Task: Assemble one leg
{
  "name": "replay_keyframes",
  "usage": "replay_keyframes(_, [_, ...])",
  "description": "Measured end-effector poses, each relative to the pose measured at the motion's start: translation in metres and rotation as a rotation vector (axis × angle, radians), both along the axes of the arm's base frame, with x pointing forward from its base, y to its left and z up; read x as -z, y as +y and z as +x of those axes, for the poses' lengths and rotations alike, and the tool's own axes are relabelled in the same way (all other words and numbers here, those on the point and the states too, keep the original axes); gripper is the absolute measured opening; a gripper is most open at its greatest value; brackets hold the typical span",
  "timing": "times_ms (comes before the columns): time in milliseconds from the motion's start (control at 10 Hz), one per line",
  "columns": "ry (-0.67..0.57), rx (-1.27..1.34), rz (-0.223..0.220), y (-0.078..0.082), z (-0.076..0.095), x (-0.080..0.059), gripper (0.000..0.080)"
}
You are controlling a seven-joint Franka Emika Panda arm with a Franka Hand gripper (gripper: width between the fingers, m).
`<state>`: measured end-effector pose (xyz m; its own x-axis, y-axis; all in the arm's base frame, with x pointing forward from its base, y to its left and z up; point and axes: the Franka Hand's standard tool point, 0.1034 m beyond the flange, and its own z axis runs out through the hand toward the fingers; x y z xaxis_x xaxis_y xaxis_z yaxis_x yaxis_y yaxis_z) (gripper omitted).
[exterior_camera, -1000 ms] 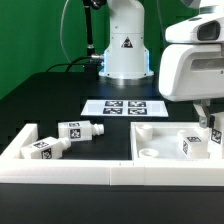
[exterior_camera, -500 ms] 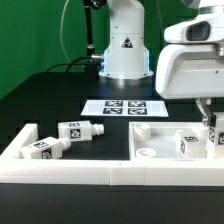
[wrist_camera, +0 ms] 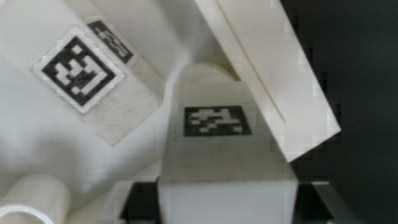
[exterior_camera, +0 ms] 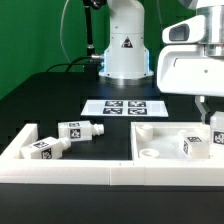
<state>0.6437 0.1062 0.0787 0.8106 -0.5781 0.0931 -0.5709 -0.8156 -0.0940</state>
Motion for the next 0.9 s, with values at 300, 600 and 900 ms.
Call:
replay_keyframes(300, [0.021, 0.339, 0.049, -0.0003, -0.0022, 0.0006, 0.0287])
replay_keyframes(600, [0.048, 0.604, 0.086, 0.0017, -0.0043, 0.0009, 0.0287])
replay_keyframes(900, [0.048, 0.593, 0.083, 0.0022, -0.0046, 0.0010, 0.0287])
